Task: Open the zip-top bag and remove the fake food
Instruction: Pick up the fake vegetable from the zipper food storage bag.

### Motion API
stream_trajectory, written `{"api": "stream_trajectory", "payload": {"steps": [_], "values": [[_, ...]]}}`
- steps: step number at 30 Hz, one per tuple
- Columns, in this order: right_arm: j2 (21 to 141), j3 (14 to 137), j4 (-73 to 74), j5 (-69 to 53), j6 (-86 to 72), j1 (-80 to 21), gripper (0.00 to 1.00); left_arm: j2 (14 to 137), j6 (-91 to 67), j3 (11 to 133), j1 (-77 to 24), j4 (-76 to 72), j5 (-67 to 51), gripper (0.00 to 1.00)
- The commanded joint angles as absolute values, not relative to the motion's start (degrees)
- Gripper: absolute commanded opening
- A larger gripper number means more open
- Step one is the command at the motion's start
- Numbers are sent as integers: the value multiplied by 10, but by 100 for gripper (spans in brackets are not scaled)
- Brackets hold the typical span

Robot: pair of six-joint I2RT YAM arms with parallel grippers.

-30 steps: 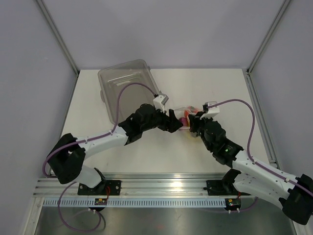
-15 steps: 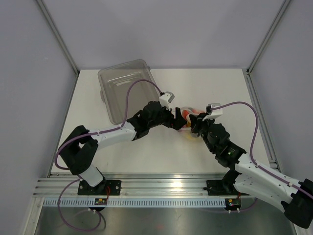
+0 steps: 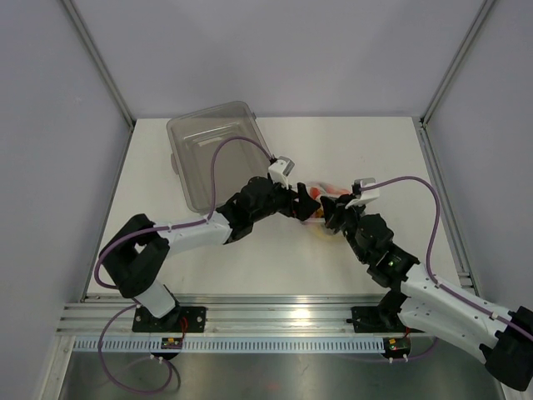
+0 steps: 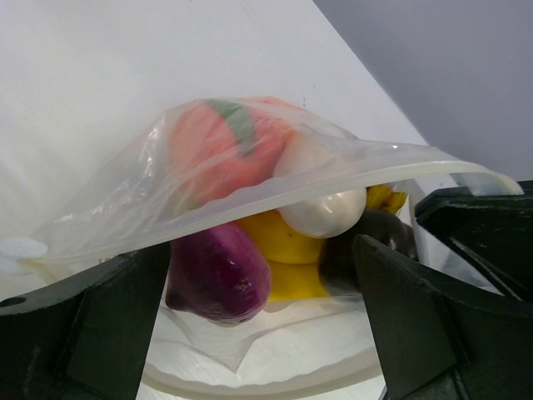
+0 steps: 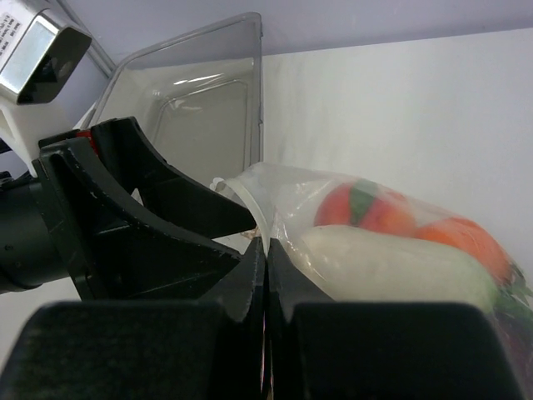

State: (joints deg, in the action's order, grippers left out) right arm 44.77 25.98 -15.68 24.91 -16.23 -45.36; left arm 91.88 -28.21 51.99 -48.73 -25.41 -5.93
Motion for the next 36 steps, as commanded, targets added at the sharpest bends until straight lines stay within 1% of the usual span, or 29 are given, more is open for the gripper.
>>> {"api": "stream_trajectory", "payload": {"steps": [1, 6, 9, 16, 24, 27, 33, 36], "values": [[432, 258, -222, 219, -154, -453, 5, 917, -286, 519, -495, -317, -54, 92], [425, 254, -229, 208, -151, -453, 6, 930, -295, 515, -497, -348, -83, 88], [418, 252, -230, 207, -150, -453, 6, 937, -306, 514, -497, -365, -93, 84], [420, 250, -234, 202, -152, -453, 6, 948, -323, 516, -497, -374, -98, 82], [424, 250, -236, 195, -153, -453, 5, 954, -333, 512, -498, -396, -102, 73], [426, 250, -237, 196, -153, -453, 5, 957, -345, 506, -498, -422, -108, 67], [436, 254, -236, 201, -154, -453, 5, 962, -347, 515, -504, -409, -113, 71], [435, 255, -236, 205, -156, -453, 5, 962, -342, 515, -511, -401, -104, 70]]}}
